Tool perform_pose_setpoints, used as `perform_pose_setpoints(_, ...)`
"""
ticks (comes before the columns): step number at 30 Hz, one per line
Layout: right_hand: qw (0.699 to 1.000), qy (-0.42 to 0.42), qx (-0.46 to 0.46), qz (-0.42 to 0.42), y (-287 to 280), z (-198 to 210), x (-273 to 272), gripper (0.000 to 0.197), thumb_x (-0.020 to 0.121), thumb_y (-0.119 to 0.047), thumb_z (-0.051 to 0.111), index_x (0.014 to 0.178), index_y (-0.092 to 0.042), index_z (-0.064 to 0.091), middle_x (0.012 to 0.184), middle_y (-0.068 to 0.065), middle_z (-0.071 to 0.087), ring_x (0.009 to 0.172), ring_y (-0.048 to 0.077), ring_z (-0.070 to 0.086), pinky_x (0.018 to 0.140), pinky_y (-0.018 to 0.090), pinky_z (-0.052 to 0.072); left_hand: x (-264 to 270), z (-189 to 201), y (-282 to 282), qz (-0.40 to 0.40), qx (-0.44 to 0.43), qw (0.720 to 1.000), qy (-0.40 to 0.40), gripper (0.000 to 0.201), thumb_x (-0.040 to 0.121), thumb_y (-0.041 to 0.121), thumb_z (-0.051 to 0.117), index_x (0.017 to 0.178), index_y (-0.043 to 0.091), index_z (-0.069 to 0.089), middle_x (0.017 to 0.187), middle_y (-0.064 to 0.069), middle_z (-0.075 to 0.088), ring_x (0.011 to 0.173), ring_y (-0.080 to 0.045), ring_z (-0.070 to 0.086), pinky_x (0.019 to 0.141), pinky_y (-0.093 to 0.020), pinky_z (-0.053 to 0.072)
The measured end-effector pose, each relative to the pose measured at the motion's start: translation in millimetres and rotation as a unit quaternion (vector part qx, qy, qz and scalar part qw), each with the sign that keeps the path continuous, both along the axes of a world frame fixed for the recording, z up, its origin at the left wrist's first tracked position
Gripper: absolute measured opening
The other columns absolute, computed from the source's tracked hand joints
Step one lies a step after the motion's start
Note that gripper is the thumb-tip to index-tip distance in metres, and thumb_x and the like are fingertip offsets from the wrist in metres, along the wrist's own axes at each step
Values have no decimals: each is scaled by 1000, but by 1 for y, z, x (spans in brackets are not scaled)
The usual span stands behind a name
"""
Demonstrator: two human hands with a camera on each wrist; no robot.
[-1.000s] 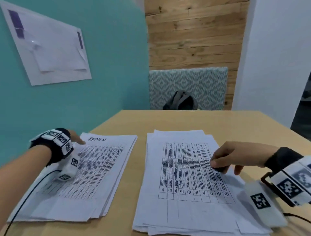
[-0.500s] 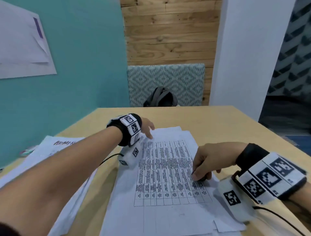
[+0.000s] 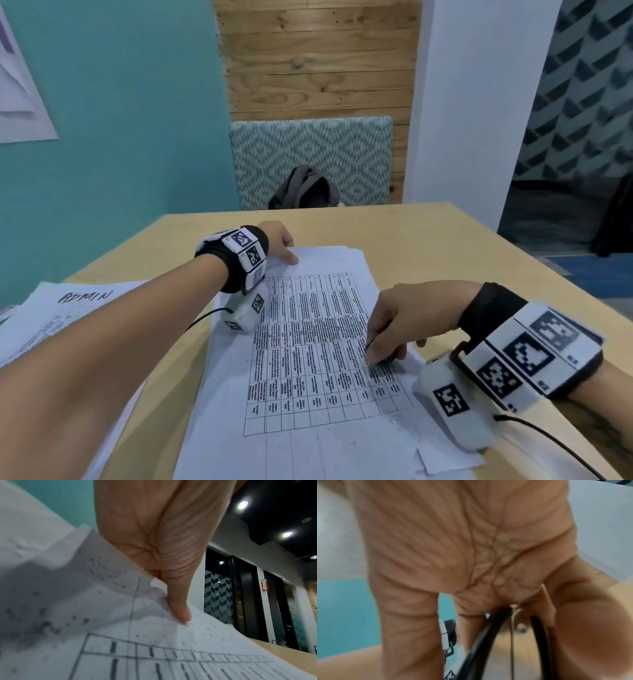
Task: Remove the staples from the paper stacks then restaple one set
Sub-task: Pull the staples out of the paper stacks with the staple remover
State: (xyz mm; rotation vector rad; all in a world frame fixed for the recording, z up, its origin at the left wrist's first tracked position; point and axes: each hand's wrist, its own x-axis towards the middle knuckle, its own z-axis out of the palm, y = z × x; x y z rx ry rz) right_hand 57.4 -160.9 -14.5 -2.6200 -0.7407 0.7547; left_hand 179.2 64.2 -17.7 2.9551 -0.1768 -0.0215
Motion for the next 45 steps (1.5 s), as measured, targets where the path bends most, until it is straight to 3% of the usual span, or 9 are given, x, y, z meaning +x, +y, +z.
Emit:
perform_pose_setpoints(11,981,-41,139,-132,-30,19,18,27,86,-32,59,90,-8,71,80,-3,71,71,9,63,55,19,42,-18,14,11,-104,-47,990,-78,38,90,19,57,58,13,38,64,-8,39,61,-20,33,48,-18,21)
perform_pose_setpoints(16,953,-62,237,-181,-25,13,27,19,90,-27,57,86,-9,66,80,-1,67,68,11,60,52,15,43,-30,29,18,-128,-139,970,-151,16,81,16,71,79,1,69,67,-2,59,56,-2,47,53,-6,36)
perform_pose_setpoints(21,901,-19,379,-211,-11,14,43,21,89,-25,59,100,-9,64,86,4,68,72,14,65,48,15,42,-39,47,20,-169,-165,956,-171,15,82,14,69,85,-1,72,62,0,59,52,7,50,54,-7,36)
perform_pose_setpoints(25,864,28,451,-224,-4,18,52,27,76,-31,63,95,-12,65,85,4,69,65,11,67,45,15,41,-47,52,21,-189,-170,950,-179,15,83,15,68,90,3,73,80,-6,69,61,4,54,61,-8,39)
perform_pose_setpoints(31,833,30,501,-233,-5,23,57,17,90,-23,53,95,-11,64,86,7,70,65,12,68,45,15,43,-46,54,54,-63,-141,975,-160,25,69,28,81,64,20,58,63,4,55,60,-11,48,53,-27,33)
perform_pose_setpoints(35,811,37,537,-228,-4,30,58,18,92,-23,51,94,-11,64,83,5,71,64,12,68,43,15,43,-46,37,84,7,-437,898,-49,18,70,9,77,84,11,65,70,-1,60,54,-9,48,47,-16,35)
perform_pose_setpoints(38,793,32,567,-221,0,40,61,18,93,-22,49,94,-11,63,85,5,69,64,11,69,43,15,43,-47,22,94,35,-543,839,10,39,72,13,77,107,16,61,73,7,68,59,-5,58,55,-18,37)
perform_pose_setpoints(42,771,13,602,-206,5,59,64,17,93,-23,48,93,-12,61,90,5,66,67,12,69,46,15,46,-51,21,96,0,-538,842,46,85,17,46,92,93,20,64,75,10,71,70,-5,64,68,-24,41)
perform_pose_setpoints(45,766,-30,617,-179,10,81,63,17,93,-24,47,97,-14,61,91,2,68,69,10,69,48,15,46,-56,37,87,-17,-557,830,10,38,60,29,83,90,16,64,72,9,73,83,-15,62,76,-29,45)
